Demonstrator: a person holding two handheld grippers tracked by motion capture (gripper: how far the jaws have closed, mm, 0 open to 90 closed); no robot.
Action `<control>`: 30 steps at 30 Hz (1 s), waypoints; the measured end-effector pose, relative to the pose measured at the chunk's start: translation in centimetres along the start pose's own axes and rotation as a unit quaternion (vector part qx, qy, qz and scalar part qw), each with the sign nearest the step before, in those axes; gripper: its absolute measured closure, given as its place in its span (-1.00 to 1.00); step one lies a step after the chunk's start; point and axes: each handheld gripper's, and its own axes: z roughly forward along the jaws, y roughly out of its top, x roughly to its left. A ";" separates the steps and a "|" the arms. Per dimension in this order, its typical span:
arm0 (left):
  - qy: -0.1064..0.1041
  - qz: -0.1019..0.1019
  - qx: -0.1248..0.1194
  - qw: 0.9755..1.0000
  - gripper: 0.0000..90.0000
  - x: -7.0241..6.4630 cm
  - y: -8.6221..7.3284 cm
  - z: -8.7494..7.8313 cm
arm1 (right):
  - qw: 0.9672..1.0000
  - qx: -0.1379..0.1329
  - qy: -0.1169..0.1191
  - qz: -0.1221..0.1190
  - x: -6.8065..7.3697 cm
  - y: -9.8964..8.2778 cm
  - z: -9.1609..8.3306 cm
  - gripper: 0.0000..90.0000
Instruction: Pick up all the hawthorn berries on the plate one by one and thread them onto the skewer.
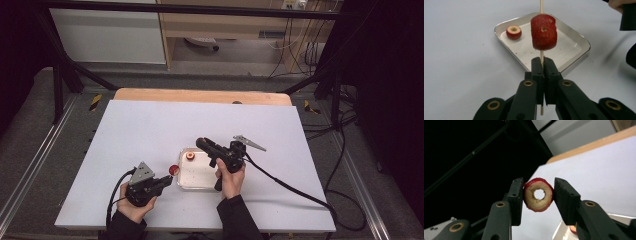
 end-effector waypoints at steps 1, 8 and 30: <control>-0.001 -0.003 -0.002 1.000 0.96 -0.1 0.1 0.0 | 1.000 -0.009 0.002 0.000 0.1 0.0 0.0 0.35; -0.010 -0.012 -0.010 1.000 0.96 -1.0 0.5 0.2 | 0.998 -0.062 0.020 0.007 0.4 -0.5 -0.1 0.35; -0.021 -0.022 -0.029 0.999 0.96 -2.8 1.8 1.7 | 0.986 -0.155 0.052 0.034 0.4 -1.3 0.2 0.35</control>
